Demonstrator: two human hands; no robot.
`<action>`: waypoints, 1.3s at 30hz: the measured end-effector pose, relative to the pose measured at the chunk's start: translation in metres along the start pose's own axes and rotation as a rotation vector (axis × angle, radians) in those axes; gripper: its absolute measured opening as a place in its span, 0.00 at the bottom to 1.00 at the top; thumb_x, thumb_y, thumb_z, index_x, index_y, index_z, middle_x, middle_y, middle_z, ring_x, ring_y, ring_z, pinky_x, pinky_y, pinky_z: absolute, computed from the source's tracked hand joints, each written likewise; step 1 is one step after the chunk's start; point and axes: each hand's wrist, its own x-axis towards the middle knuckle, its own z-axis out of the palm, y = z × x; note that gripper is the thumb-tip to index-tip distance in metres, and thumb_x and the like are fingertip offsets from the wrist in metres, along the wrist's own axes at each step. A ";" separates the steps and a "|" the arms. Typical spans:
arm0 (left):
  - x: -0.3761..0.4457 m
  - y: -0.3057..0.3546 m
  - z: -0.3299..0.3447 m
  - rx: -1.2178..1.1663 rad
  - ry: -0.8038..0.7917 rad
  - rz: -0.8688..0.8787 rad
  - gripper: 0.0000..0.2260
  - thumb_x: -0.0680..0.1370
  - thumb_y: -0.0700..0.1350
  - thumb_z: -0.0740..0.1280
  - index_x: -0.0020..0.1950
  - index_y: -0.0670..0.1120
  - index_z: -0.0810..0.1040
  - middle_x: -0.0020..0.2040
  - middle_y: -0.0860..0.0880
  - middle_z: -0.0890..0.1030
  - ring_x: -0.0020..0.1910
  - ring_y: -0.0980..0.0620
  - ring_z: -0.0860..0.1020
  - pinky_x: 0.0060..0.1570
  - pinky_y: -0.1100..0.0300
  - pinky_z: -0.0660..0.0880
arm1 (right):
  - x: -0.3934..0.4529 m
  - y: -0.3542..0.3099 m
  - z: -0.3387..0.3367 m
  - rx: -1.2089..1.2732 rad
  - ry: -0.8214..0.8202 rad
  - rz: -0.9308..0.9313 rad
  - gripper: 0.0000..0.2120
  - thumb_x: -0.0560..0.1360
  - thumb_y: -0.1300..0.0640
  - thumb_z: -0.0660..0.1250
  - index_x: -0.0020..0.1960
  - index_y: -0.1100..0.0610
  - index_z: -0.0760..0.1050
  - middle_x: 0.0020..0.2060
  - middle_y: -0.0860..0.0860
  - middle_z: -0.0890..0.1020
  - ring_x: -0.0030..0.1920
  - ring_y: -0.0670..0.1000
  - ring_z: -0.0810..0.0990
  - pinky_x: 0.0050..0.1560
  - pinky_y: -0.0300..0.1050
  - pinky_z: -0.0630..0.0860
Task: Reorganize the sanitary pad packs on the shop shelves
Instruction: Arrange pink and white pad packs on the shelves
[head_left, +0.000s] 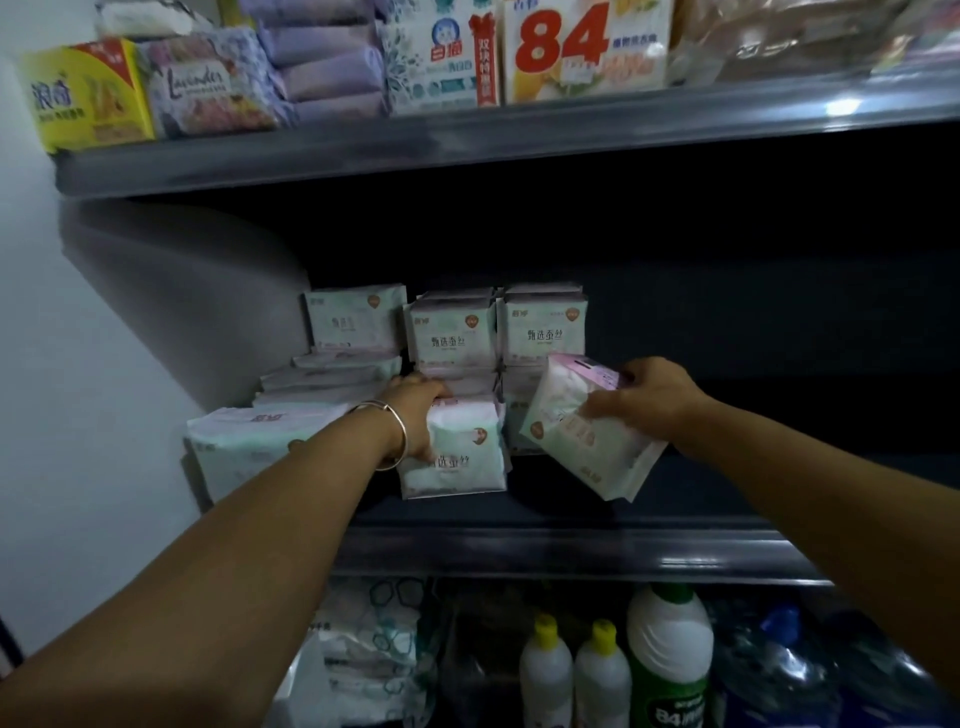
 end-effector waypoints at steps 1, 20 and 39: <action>0.004 -0.002 0.002 0.042 0.003 0.005 0.37 0.64 0.41 0.77 0.70 0.49 0.66 0.68 0.46 0.66 0.67 0.45 0.65 0.67 0.57 0.64 | 0.001 0.001 0.000 0.011 -0.005 -0.002 0.16 0.68 0.57 0.75 0.51 0.59 0.74 0.45 0.55 0.80 0.40 0.53 0.81 0.35 0.43 0.77; -0.033 0.091 -0.022 -1.217 -0.199 0.049 0.38 0.63 0.46 0.79 0.69 0.42 0.67 0.62 0.48 0.78 0.62 0.49 0.76 0.65 0.51 0.71 | -0.024 0.014 -0.027 0.565 -0.165 -0.033 0.16 0.73 0.59 0.70 0.58 0.66 0.75 0.45 0.57 0.85 0.41 0.54 0.84 0.38 0.45 0.80; -0.042 0.112 -0.052 -0.524 -0.125 0.060 0.31 0.66 0.40 0.75 0.67 0.48 0.70 0.47 0.55 0.77 0.44 0.55 0.77 0.33 0.65 0.75 | -0.036 0.039 -0.036 0.224 -0.192 -0.029 0.18 0.71 0.61 0.72 0.60 0.59 0.73 0.50 0.55 0.81 0.43 0.51 0.80 0.39 0.44 0.79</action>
